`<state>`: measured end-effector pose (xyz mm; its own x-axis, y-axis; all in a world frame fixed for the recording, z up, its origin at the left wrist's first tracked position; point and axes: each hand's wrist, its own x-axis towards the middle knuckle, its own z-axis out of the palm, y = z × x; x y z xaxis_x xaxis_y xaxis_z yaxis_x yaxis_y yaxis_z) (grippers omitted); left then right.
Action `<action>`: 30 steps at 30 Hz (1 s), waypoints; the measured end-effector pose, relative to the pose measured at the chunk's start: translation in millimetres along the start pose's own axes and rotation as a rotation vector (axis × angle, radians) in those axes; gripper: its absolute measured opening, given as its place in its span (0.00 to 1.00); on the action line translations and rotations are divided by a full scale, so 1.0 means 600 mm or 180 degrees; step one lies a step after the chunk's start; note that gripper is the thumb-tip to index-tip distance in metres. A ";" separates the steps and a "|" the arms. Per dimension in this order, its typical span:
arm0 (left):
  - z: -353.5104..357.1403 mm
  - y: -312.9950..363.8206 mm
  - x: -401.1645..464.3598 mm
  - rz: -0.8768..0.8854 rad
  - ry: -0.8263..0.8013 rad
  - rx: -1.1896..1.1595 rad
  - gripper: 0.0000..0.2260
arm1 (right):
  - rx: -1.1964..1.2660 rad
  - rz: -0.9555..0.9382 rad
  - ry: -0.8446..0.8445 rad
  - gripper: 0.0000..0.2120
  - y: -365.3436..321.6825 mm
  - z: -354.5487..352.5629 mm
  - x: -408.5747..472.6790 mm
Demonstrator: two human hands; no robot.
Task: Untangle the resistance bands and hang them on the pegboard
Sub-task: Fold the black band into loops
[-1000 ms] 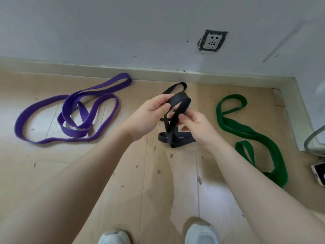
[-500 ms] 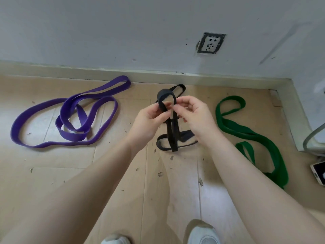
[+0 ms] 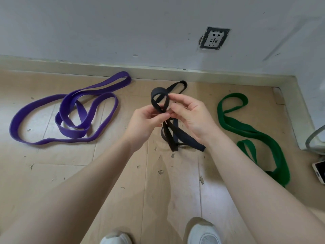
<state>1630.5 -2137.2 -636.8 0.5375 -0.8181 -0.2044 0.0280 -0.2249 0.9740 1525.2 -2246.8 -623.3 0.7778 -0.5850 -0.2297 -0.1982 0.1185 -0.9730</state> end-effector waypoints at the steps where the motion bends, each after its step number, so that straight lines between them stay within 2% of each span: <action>1: -0.003 0.002 0.002 0.0002 0.0087 -0.0023 0.08 | -0.0097 0.0004 0.0117 0.13 0.004 -0.005 0.001; 3: -0.011 0.012 0.006 -0.0012 0.0293 -0.0134 0.09 | -0.0474 0.0110 0.0312 0.15 0.019 -0.014 0.001; 6: -0.023 0.035 0.009 -0.0135 0.0346 -0.0675 0.06 | -0.0872 0.0564 -0.0260 0.22 0.055 -0.009 -0.011; 9: -0.038 0.058 0.012 -0.0134 0.0434 -0.1274 0.06 | -0.1406 0.0557 -0.0536 0.26 0.088 0.010 -0.022; 11: -0.051 0.066 0.016 -0.0137 0.0678 -0.1403 0.06 | -0.1604 0.0431 -0.0508 0.21 0.090 0.023 -0.024; 14: -0.072 0.065 0.023 -0.0239 0.0979 -0.1737 0.07 | -0.1734 0.0201 -0.0357 0.08 0.081 0.038 -0.022; 17: -0.088 0.051 0.031 -0.0343 0.1313 -0.2503 0.10 | -0.1578 0.0186 -0.0332 0.07 0.060 0.044 -0.019; 19: -0.087 0.037 0.035 -0.0539 0.1274 -0.2789 0.16 | -0.1350 0.0204 -0.0477 0.05 0.045 0.050 -0.019; 21: -0.073 0.022 0.030 -0.0943 0.0813 -0.2464 0.24 | -0.1049 0.0206 -0.0480 0.05 0.024 0.057 -0.015; 23: -0.054 0.008 0.018 -0.1300 0.0168 -0.1925 0.28 | -0.0752 0.0252 -0.0230 0.05 0.001 0.057 -0.003; 26: -0.029 -0.003 -0.002 -0.1254 -0.0506 -0.1504 0.21 | -0.0609 0.0273 0.0143 0.08 -0.034 0.047 0.013; 28: -0.020 0.004 -0.010 -0.0957 -0.0565 -0.1119 0.13 | -0.0579 0.0353 0.0187 0.15 -0.042 0.041 0.020; 30: -0.016 0.014 -0.016 -0.0811 -0.0407 -0.0879 0.10 | -0.0374 0.0555 0.0177 0.24 -0.047 0.040 0.019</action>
<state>1634.0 -2126.1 -625.7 0.3753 -0.8177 -0.4365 0.3820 -0.2926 0.8766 1554.0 -2237.4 -599.2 0.6922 -0.6075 -0.3895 -0.3976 0.1295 -0.9084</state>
